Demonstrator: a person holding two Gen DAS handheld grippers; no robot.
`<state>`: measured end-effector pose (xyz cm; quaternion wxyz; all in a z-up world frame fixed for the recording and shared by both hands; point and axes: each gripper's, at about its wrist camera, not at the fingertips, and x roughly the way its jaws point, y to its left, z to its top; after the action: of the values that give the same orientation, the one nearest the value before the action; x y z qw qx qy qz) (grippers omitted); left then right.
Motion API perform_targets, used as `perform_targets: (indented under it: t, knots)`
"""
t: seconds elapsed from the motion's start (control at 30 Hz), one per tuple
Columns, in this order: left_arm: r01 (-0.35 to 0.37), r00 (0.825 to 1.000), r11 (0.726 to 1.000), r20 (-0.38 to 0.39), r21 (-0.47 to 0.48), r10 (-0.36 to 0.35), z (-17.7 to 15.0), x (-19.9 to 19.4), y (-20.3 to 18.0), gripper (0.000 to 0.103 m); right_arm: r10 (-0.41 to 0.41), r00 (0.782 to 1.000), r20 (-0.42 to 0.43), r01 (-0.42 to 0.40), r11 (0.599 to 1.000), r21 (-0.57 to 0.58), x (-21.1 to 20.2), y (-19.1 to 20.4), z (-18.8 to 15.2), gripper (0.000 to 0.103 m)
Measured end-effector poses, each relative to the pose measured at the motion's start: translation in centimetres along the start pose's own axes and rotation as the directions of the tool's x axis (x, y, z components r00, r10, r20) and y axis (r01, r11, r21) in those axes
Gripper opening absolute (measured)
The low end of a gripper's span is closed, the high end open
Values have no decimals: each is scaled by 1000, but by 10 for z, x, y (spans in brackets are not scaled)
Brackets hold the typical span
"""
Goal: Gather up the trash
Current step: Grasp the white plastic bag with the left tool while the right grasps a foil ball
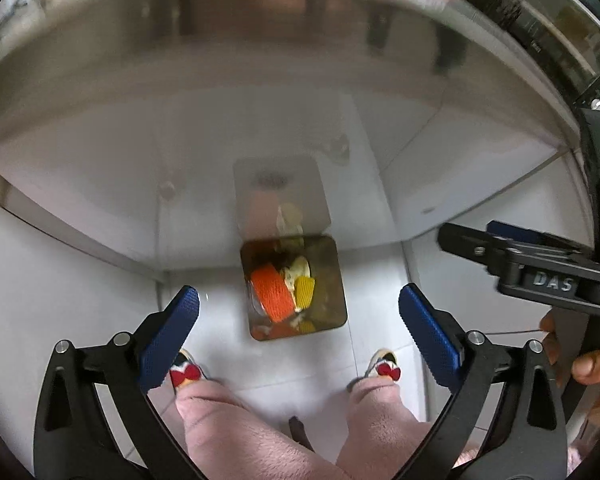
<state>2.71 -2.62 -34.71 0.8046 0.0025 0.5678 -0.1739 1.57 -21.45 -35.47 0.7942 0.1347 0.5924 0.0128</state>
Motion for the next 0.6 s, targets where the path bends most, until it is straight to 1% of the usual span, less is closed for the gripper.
perform_targets:
  t: [0.13, 0.2, 0.3, 0.43, 0.53, 0.6]
  knots:
    - [-10, 998, 1000, 69, 14, 9, 13, -40, -3, 95, -5, 995, 102, 8, 999, -32, -52, -1, 18, 94]
    - [-21, 994, 999, 106, 27, 18, 23, -58, -5, 95, -17, 987, 160, 23, 999, -34, -79, -2, 32, 94]
    - [-23, 989, 999, 146, 36, 17, 39, -82, -7, 95, -24, 976, 217, 29, 999, -16, -108, -7, 52, 94]
    - [-15, 980, 998, 198, 54, 4, 62, -105, -14, 95, -18, 961, 275, 20, 1000, -4, -133, -10, 78, 94]
    - [-16, 970, 996, 242, 82, -5, 83, -118, -23, 95, -27, 955, 295, 28, 1000, 1, -134, -11, 93, 94]
    - [-16, 962, 995, 273, 100, -11, 100, -123, -28, 95, -21, 953, 302, 19, 1000, 10, -136, -13, 110, 94]
